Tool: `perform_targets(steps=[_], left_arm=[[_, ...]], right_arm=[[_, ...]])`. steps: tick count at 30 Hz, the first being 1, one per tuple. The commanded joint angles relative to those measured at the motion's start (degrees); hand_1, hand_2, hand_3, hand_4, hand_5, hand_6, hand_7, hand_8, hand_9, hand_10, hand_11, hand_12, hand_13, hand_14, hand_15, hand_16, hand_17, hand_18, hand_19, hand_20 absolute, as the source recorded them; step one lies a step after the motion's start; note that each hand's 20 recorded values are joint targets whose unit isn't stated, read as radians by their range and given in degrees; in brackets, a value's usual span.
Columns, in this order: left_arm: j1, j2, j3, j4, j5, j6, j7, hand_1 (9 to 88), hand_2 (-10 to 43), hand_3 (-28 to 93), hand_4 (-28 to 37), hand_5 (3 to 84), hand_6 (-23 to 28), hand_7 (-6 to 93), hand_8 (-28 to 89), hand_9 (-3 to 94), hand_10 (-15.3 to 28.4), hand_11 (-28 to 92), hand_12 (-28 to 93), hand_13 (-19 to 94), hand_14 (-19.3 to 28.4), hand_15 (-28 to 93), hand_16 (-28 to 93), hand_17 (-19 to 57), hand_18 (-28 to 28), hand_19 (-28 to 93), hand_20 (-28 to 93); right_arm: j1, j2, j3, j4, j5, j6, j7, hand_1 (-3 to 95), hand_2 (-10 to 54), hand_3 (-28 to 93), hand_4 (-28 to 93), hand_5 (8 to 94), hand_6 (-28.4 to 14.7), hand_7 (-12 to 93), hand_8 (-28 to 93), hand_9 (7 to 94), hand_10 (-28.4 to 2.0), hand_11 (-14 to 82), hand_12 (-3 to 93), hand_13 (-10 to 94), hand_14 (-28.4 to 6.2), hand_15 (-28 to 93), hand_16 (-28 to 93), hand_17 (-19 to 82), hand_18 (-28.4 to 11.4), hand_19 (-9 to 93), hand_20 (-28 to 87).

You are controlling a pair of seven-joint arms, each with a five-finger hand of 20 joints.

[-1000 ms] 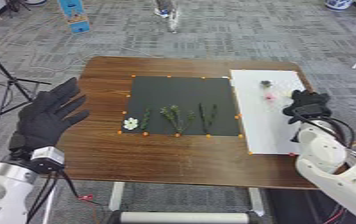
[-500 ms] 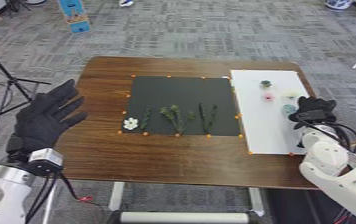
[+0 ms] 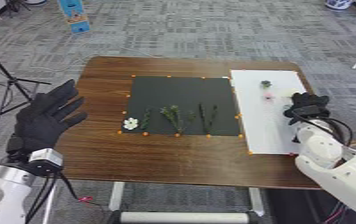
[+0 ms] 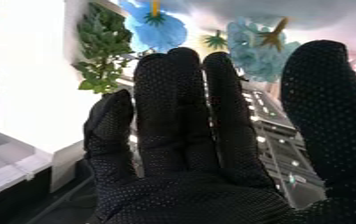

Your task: Arrange flowers

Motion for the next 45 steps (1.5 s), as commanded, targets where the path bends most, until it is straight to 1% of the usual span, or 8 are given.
perform_targets(steps=[1, 8, 17, 26, 36, 39, 43, 45], left_arm=[[0.28, -0.12, -0.11, -0.25, -0.42, 0.14, -0.26, 20.5, -5.9, 68, -28.3, 26.9, 3.0, 13.9, -8, 19.7, 9.8, 11, 18, 16, 12.9, 11, 6, -13.2, 24.1, 40, 6], [0.48, 0.28, -1.43, -0.40, -0.47, 0.09, 0.23, 20.5, -5.7, 68, -28.3, 27.1, 3.1, 13.9, -8, 19.9, 9.8, 11, 18, 16, 13.1, 11, 6, -13.1, 24.1, 40, 6], [2.59, 0.22, -4.77, -1.71, -0.39, 0.52, 0.66, 20.2, -5.5, 68, -28.3, 27.3, 3.1, 13.9, -7, 20.1, 9.8, 11, 17, 16, 13.0, 11, 6, -13.0, 24.2, 40, 6], [4.56, -0.69, -6.29, -2.53, -0.46, 1.52, 1.71, 20.0, -5.3, 68, -28.3, 27.6, 3.2, 13.7, -7, 20.3, 9.8, 11, 17, 17, 13.0, 11, 6, -12.9, 24.2, 40, 6], [7.93, -1.43, -11.82, -3.93, -0.48, 1.91, 2.51, 19.9, -5.8, 68, -28.3, 26.8, 3.0, 13.8, -7, 19.7, 9.8, 11, 17, 16, 12.9, 11, 6, -13.4, 25.3, 40, 6], [6.79, -0.76, -11.00, -3.45, -0.51, 1.46, 2.11, 19.9, -6.3, 68, -28.3, 26.8, 2.9, 13.8, -7, 19.7, 9.8, 10, 18, 16, 13.0, 11, 6, -13.4, 25.6, 40, 6], [0.76, 2.57, -6.37, -0.58, -0.76, -1.02, 0.95, 20.5, -6.9, 67, -28.3, 26.7, 2.9, 13.7, -7, 19.7, 9.7, 10, 18, 16, 12.9, 11, 6, -13.3, 25.7, 40, 6], [-2.01, 3.64, -3.91, 0.32, -0.41, -1.07, 1.35, 20.8, -7.1, 66, -28.3, 26.6, 2.8, 13.7, -7, 19.5, 9.6, 10, 18, 16, 12.9, 10, 6, -13.3, 25.7, 40, 5]], right_arm=[[-0.24, -1.84, -2.22, 2.93, 1.39, -0.55, -1.64, 35.0, -9.5, 86, -28, 52.4, 0.2, 31, -14, 59.5, -10.0, 32.9, 24.9, 53, -9.4, 74, 29, 24, -21.2, 80, 57], [-0.37, -2.12, -2.20, 2.76, 2.97, -2.60, -3.26, 46.0, -9.5, 80, -28, 59.9, 3.0, 43, 2, 75.1, -6.4, 17.5, 47.5, 58, -6.5, 70, 40, 26, -20.5, 80, 58], [-0.07, -3.15, -3.31, 2.78, 1.33, 4.67, -6.11, 50.2, -9.5, 80, -28, 68.3, 3.9, 48, 2, 81.9, -6.3, 22.4, 50.7, 63, -5.5, 69, 43, 29, -20.4, 82, 58], [-0.42, -2.51, -1.03, -1.59, -0.68, 11.07, -6.37, 49.0, -9.5, 83, -27, 71.0, 3.1, 48, 2, 83.5, -6.2, 24.3, 52.0, 64, -6.1, 71, 44, 30, -20.7, 84, 58], [18.74, -10.74, -16.28, -2.51, 0.64, 15.33, -11.87, 49.1, -9.5, 83, -27, 71.6, 2.7, 47, 3, 83.6, -6.6, 24.3, 52.5, 64, -6.3, 71, 44, 30, -20.7, 84, 59], [24.87, -15.70, -21.67, -0.51, 1.52, 16.37, -14.31, 49.1, -9.5, 83, -27, 71.7, 2.7, 47, 3, 83.7, -6.7, 24.2, 52.5, 64, -6.3, 71, 44, 30, -20.7, 84, 59], [27.38, -19.43, -24.19, -0.79, 1.21, 17.75, -14.71, 49.0, -9.5, 83, -27, 71.7, 2.7, 47, 3, 83.7, -6.7, 24.2, 52.6, 64, -6.1, 71, 44, 30, -20.7, 84, 59], [27.18, -20.84, -24.46, -1.43, 1.68, 17.65, -15.09, 49.0, -9.5, 83, -27, 71.6, 2.8, 47, 3, 83.6, -6.6, 24.2, 52.7, 64, -6.1, 71, 44, 30, -20.7, 84, 59]])
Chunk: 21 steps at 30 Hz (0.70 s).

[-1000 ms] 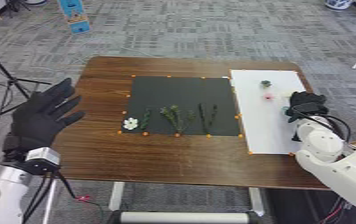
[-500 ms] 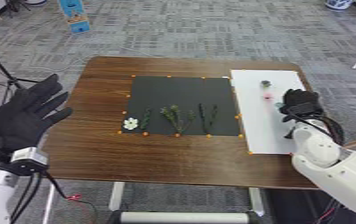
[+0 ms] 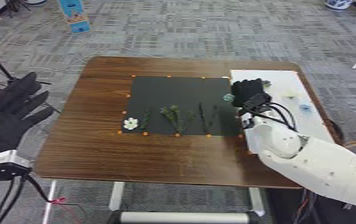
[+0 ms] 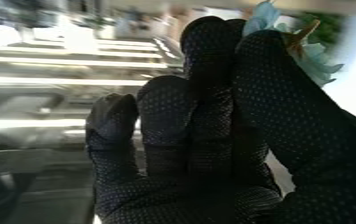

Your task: Arrange flowers

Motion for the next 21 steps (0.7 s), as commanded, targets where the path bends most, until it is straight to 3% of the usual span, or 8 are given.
perform_targets(steps=[1, 6, 9, 13, 14, 15, 20, 21], left_arm=[[-10.26, 4.93, 8.20, 3.92, -0.40, -2.27, -0.51, 20.9, -7.2, 66, -28.3, 26.5, 2.8, 13.7, -7, 19.5, 9.6, 10, 18, 16, 12.9, 10, 6, -13.4, 25.6, 40, 5], [-12.60, 6.24, 9.78, 4.29, -0.50, -3.06, -1.33, 20.6, -7.2, 66, -28.3, 26.5, 2.8, 13.7, -7, 19.5, 9.7, 10, 18, 16, 12.9, 10, 7, -13.5, 25.6, 40, 5], [-14.24, 7.47, 10.66, 4.59, -0.35, -3.19, -1.81, 20.5, -7.2, 66, -28.3, 26.4, 2.8, 13.7, -7, 19.5, 9.6, 10, 18, 16, 12.9, 10, 7, -13.6, 25.8, 40, 5], [-15.11, 8.29, 10.97, 4.58, -0.28, -3.14, -1.23, 20.4, -7.2, 67, -28.3, 26.5, 2.9, 13.7, -7, 19.5, 9.6, 10, 18, 16, 12.9, 10, 7, -13.5, 25.8, 40, 5], [-15.57, 8.40, 11.12, 4.76, -0.30, -3.40, -1.43, 20.3, -7.2, 67, -28.3, 26.5, 2.9, 13.7, -7, 19.5, 9.6, 10, 18, 16, 12.9, 10, 7, -13.5, 25.7, 40, 5], [-17.53, 9.11, 12.61, 5.79, -0.33, -2.98, -1.50, 20.4, -7.2, 67, -28.3, 26.5, 2.9, 13.6, -7, 19.5, 9.6, 10, 18, 16, 12.9, 10, 7, -13.5, 25.7, 40, 5], [-19.86, 9.96, 14.54, 6.70, -0.30, -3.06, -1.79, 20.3, -7.2, 67, -28.3, 26.6, 2.9, 13.7, -7, 19.6, 9.7, 10, 18, 16, 13.0, 10, 7, -13.5, 25.7, 40, 5], [-19.71, 9.90, 14.59, 6.41, -0.39, -3.18, -1.85, 20.3, -7.2, 67, -28.3, 26.6, 2.9, 13.6, -7, 19.6, 9.7, 10, 18, 16, 13.0, 10, 7, -13.5, 25.7, 40, 5]], right_arm=[[8.27, -11.07, -1.65, -3.67, -0.82, 1.73, -1.86, 49.0, -9.5, 83, -27, 71.7, 2.8, 47, 3, 83.6, -6.6, 24.1, 52.7, 64, -6.1, 71, 44, 30, -20.7, 84, 59], [9.68, -15.20, -6.11, -2.02, -1.18, -1.48, -2.83, 49.0, -9.5, 83, -27, 71.7, 2.8, 47, 3, 83.7, -6.5, 24.0, 52.5, 64, -6.2, 71, 44, 30, -20.7, 84, 59], [10.24, -18.64, -7.05, 3.06, 0.11, -2.74, -5.85, 49.0, -9.5, 83, -27, 71.7, 2.9, 47, 3, 83.7, -6.5, 24.1, 52.5, 64, -6.2, 71, 44, 30, -20.6, 84, 59], [11.78, -21.21, -11.19, 4.97, 0.37, -3.58, -3.66, 49.0, -9.5, 83, -27, 71.7, 2.9, 48, 2, 83.7, -6.5, 23.9, 52.4, 64, -6.1, 71, 44, 30, -20.6, 84, 59], [11.83, -21.78, -11.69, 5.43, 0.18, -4.10, -3.16, 49.0, -9.5, 83, -27, 71.7, 2.9, 48, 2, 83.7, -6.5, 24.0, 52.4, 64, -6.1, 71, 44, 30, -20.6, 84, 59], [12.12, -22.91, -11.92, 7.49, 0.40, -4.24, -3.76, 49.0, -9.5, 83, -27, 71.7, 2.9, 48, 2, 83.7, -6.5, 24.0, 52.3, 64, -6.1, 71, 44, 30, -20.6, 84, 59], [13.54, -26.80, -13.92, 12.32, 1.54, -4.05, -3.26, 49.0, -9.5, 83, -27, 71.8, 3.1, 47, 2, 83.9, -6.3, 23.9, 52.3, 64, -6.0, 72, 44, 30, -20.5, 84, 59], [14.06, -27.15, -14.89, 12.44, 1.70, -3.45, -2.18, 49.1, -9.5, 83, -28, 71.8, 3.1, 48, 2, 83.9, -6.2, 23.9, 52.2, 64, -6.0, 72, 44, 30, -20.6, 84, 59]])
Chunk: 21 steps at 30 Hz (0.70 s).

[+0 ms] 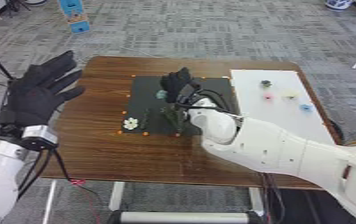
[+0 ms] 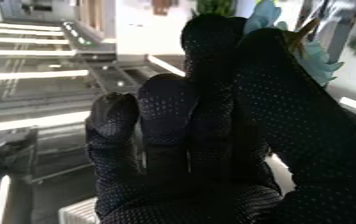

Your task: Arrange flowers

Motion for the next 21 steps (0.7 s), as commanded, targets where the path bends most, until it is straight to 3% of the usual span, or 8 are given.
perform_targets(steps=[1, 10, 21], left_arm=[[-4.38, 1.29, 3.05, 1.07, -0.28, -0.93, -0.55, 20.3, -7.1, 67, -28.3, 26.6, 2.9, 13.6, -7, 19.6, 9.7, 10, 18, 16, 13.0, 10, 7, -13.5, 25.7, 40, 5], [-6.25, 1.43, 4.96, 1.21, -0.21, -2.02, -0.24, 20.3, -7.1, 67, -28.3, 26.6, 2.9, 13.5, -7, 19.6, 9.7, 10, 18, 16, 12.9, 10, 7, -13.5, 25.6, 40, 5], [-9.50, 1.88, 7.69, 1.94, 0.07, -2.14, 0.80, 20.2, -7.0, 67, -28.3, 26.7, 2.9, 13.6, -7, 19.6, 9.8, 10, 18, 16, 12.9, 10, 7, -13.5, 25.5, 40, 5]], right_arm=[[2.07, -5.87, -2.23, 4.85, 0.83, 0.08, 2.31, 49.1, -9.5, 83, -28, 71.8, 3.1, 48, 2, 83.9, -6.2, 24.0, 52.3, 64, -6.1, 72, 44, 30, -20.5, 84, 59], [4.28, -9.90, -4.08, 9.08, 1.87, 0.98, 4.86, 49.0, -9.5, 83, -28, 71.7, 3.2, 48, 2, 84.0, -6.2, 23.9, 52.5, 64, -6.0, 72, 44, 30, -20.6, 84, 59], [6.06, -15.90, -8.18, 16.84, 3.61, 1.32, 5.93, 49.1, -9.5, 83, -28, 72.0, 3.4, 48, 1, 84.0, -6.0, 23.9, 52.5, 65, -6.0, 72, 44, 30, -20.6, 85, 58]])
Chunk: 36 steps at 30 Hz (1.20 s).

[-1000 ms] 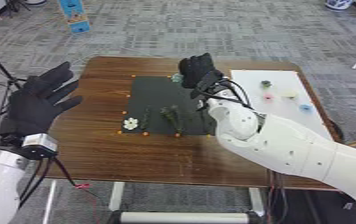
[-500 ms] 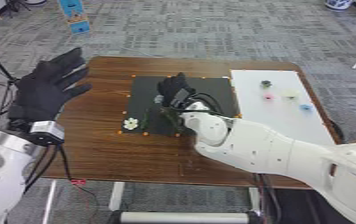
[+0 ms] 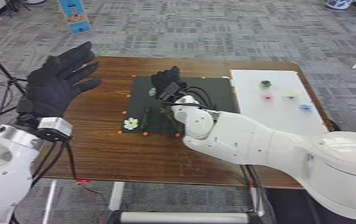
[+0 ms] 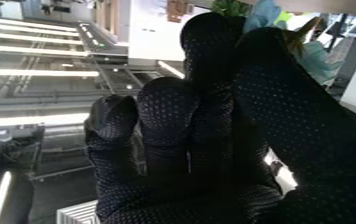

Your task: Arrange flowers

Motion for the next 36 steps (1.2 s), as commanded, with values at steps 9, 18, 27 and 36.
perform_targets(steps=[9, 18, 27, 36], left_arm=[[-4.61, -0.27, 3.01, 1.18, 0.14, -1.39, 1.08, 20.1, -7.0, 67, -28.3, 26.7, 2.9, 13.7, -7, 19.6, 9.8, 10, 18, 16, 13.0, 10, 7, -13.5, 25.5, 40, 5], [-6.06, -0.63, 3.92, 1.52, 0.11, -2.22, 1.26, 20.2, -6.9, 67, -28.3, 26.8, 2.9, 13.7, -7, 19.6, 9.7, 10, 18, 16, 12.9, 10, 7, -13.6, 25.5, 40, 5], [-6.14, -0.74, 3.85, 1.65, -0.03, -2.48, 1.14, 20.1, -7.0, 67, -28.3, 26.8, 2.9, 13.7, -7, 19.7, 9.8, 10, 18, 16, 12.9, 10, 7, -13.6, 25.5, 40, 5], [-6.42, -0.75, 3.98, 1.79, -0.11, -2.61, 1.22, 20.3, -6.8, 67, -28.3, 26.8, 3.0, 13.7, -7, 19.7, 9.8, 10, 18, 16, 12.9, 10, 7, -13.6, 25.5, 40, 5]], right_arm=[[1.35, -5.30, -2.01, 5.59, 0.19, -0.73, 1.61, 49.2, -9.5, 83, -28, 71.8, 3.7, 48, 0, 84.0, -5.8, 23.8, 52.6, 65, -6.1, 72, 44, 30, -20.7, 85, 58], [0.63, -5.85, -2.61, 6.12, -1.36, -2.09, 1.91, 49.4, -9.5, 83, -28, 71.7, 3.8, 48, 0, 83.6, -5.8, 23.8, 52.9, 64, -6.2, 72, 44, 30, -20.7, 85, 58], [0.36, -5.24, -1.82, 5.11, -1.90, -3.63, 1.91, 47.4, -9.5, 80, -28, 69.1, 3.9, 47, 1, 81.6, -5.9, 23.0, 52.5, 63, -6.8, 73, 43, 30, -20.7, 85, 58], [0.98, -5.22, -2.07, 4.79, -1.85, -2.81, 2.30, 45.9, -9.5, 79, -28, 66.0, 3.6, 45, 2, 79.0, -5.5, 22.5, 51.5, 62, -7.4, 75, 39, 29, -20.5, 85, 58]])
